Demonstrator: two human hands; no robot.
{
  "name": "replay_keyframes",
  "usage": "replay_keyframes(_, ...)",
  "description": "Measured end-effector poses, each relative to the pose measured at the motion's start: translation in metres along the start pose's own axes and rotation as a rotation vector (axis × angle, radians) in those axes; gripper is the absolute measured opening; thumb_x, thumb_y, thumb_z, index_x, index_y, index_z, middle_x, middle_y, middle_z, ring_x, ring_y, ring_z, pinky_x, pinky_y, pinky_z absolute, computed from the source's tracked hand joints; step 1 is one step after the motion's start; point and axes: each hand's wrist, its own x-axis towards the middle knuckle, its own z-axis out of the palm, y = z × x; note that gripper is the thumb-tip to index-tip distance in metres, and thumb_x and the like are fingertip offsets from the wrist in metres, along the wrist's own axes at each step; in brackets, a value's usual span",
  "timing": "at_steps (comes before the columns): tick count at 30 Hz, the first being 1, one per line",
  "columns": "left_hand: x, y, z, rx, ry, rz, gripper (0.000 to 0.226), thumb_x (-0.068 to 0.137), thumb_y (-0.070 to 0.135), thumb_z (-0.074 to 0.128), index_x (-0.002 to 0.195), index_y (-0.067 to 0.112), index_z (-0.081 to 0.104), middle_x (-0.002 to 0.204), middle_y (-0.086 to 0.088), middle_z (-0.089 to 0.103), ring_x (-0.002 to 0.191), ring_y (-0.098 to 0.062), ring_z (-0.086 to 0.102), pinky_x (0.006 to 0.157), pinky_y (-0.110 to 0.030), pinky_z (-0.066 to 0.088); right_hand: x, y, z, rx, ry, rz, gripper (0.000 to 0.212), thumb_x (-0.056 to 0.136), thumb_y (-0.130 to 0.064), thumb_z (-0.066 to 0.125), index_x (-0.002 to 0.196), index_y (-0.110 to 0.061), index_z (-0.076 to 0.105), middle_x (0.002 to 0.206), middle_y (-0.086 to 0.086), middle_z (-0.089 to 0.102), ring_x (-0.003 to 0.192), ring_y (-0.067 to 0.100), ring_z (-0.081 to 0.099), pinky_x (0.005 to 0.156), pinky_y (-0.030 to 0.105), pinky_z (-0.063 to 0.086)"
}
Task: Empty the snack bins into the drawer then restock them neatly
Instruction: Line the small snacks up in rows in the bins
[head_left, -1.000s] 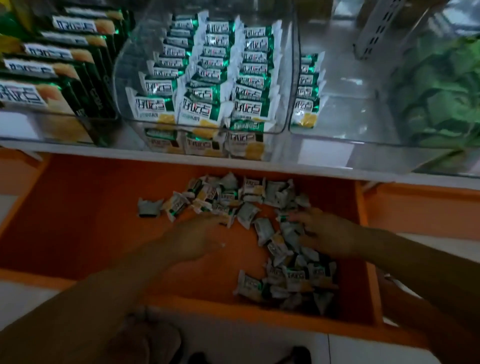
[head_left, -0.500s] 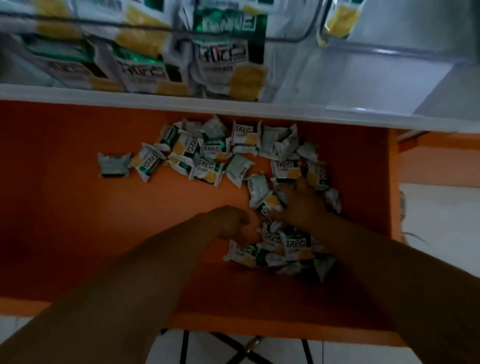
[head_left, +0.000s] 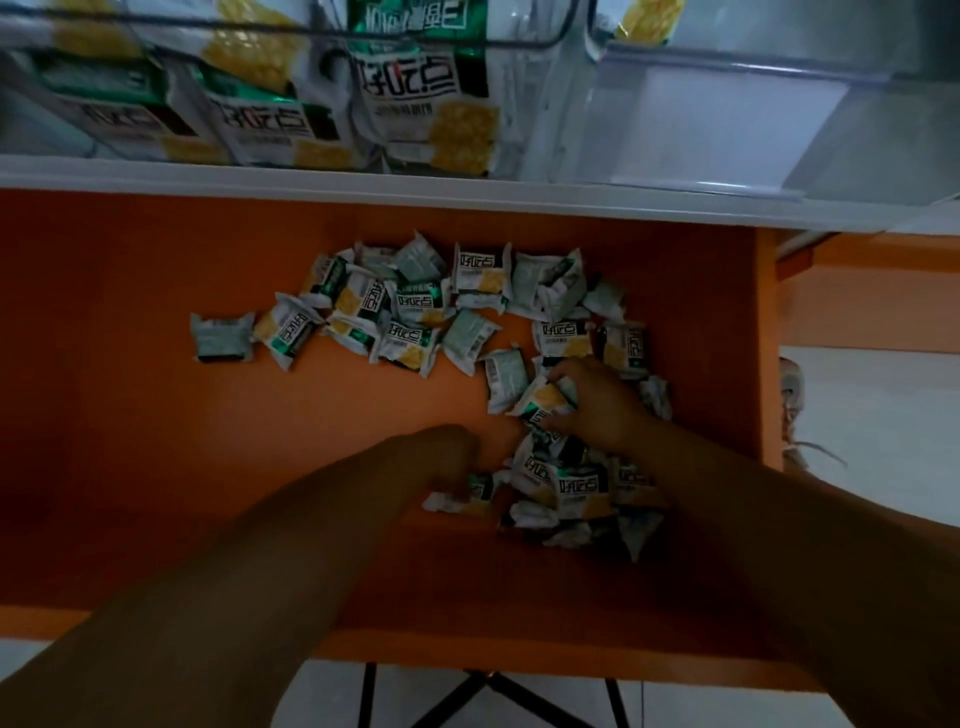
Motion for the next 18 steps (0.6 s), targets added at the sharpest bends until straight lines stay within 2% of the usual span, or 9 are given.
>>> replay_keyframes(2,0.004,-0.027,0.009,-0.128,0.083,-0.041,0.035,0.094,0.022,0.064,0.121,0.003,0.053,0.13,-0.017,0.051,0.103,-0.026,0.053,0.067,-0.026,0.037,-0.004,-0.001,-0.003,0.073,-0.003,0.03,0.066,0.078,-0.033,0.079,0.134,-0.018,0.048,0.139,0.008,0.039,0.126,0.029,0.042,0.096,0.033,0.04)
replay_keyframes(4,-0.003,-0.047,0.012,-0.307,0.246,-0.072,0.028,0.094,0.024,0.063,0.111,0.007,0.051,0.127,-0.015,0.05,0.085,-0.02,0.049,0.059,-0.028,0.033,-0.008,-0.006,-0.01,0.182,0.02,0.064,0.07,0.077,-0.034,0.079,0.137,-0.017,0.047,0.141,0.008,0.039,0.127,0.029,0.044,0.096,0.033,0.042)
replay_keyframes(6,-0.022,-0.049,0.005,-0.526,0.39,-0.064,0.032,0.095,0.023,0.061,0.119,0.004,0.051,0.123,-0.012,0.052,0.086,-0.023,0.055,0.06,-0.028,0.038,-0.016,-0.018,-0.022,0.3,0.05,0.062,0.074,0.079,-0.035,0.078,0.141,-0.016,0.043,0.146,0.008,0.039,0.128,0.029,0.046,0.097,0.039,0.045)
replay_keyframes(7,-0.031,-0.046,0.003,-0.639,0.451,-0.04,0.039,0.096,0.021,0.06,0.129,0.002,0.05,0.126,-0.01,0.052,0.094,-0.028,0.06,0.065,-0.029,0.044,-0.022,-0.027,-0.03,0.358,0.064,0.062,0.075,0.08,-0.036,0.076,0.143,-0.016,0.04,0.147,0.007,0.04,0.127,0.028,0.048,0.093,0.038,0.046)
replay_keyframes(9,-0.049,-0.036,0.0,-0.87,0.55,0.009,0.059,0.098,0.021,0.058,0.15,0.009,0.032,0.144,-0.006,0.042,0.11,-0.031,0.061,0.083,-0.036,0.052,-0.037,-0.046,-0.046,0.509,0.098,0.042,0.071,0.082,-0.038,0.074,0.142,-0.019,0.04,0.142,0.001,0.045,0.12,0.023,0.053,0.081,0.028,0.046)
replay_keyframes(11,-0.072,-0.018,-0.004,-1.058,0.637,0.088,0.063,0.1,0.023,0.055,0.154,0.017,0.023,0.147,-0.002,0.038,0.114,-0.028,0.059,0.096,-0.045,0.052,-0.057,-0.064,-0.057,0.647,0.13,-0.003,0.066,0.079,-0.044,0.075,0.135,-0.023,0.047,0.133,-0.005,0.052,0.112,0.018,0.058,0.081,0.028,0.049)
replay_keyframes(13,-0.097,0.001,-0.009,-1.205,0.69,0.186,0.059,0.1,0.025,0.054,0.153,0.024,0.026,0.14,0.005,0.039,0.118,-0.026,0.056,0.098,-0.049,0.051,-0.077,-0.081,-0.065,0.758,0.169,-0.064,0.058,0.075,-0.047,0.077,0.124,-0.025,0.054,0.124,-0.005,0.061,0.107,0.017,0.062,0.092,0.039,0.052)
replay_keyframes(15,-0.123,0.021,-0.012,-1.4,0.676,0.292,0.053,0.1,0.021,0.053,0.149,0.03,0.034,0.144,0.002,0.043,0.114,-0.026,0.059,0.09,-0.048,0.055,-0.099,-0.097,-0.072,0.88,0.205,-0.118,0.047,0.077,-0.04,0.078,0.114,-0.022,0.056,0.114,-0.002,0.066,0.104,0.018,0.066,0.092,0.041,0.053)
replay_keyframes(18,-0.164,0.042,-0.012,-1.558,0.658,0.45,0.033,0.099,0.017,0.054,0.129,0.032,0.05,0.135,0.0,0.051,0.119,-0.028,0.054,0.083,-0.047,0.058,-0.133,-0.119,-0.085,1.011,0.242,-0.186,0.053,0.072,-0.043,0.08,0.113,-0.017,0.057,0.111,0.002,0.069,0.102,0.021,0.068,0.091,0.044,0.054)
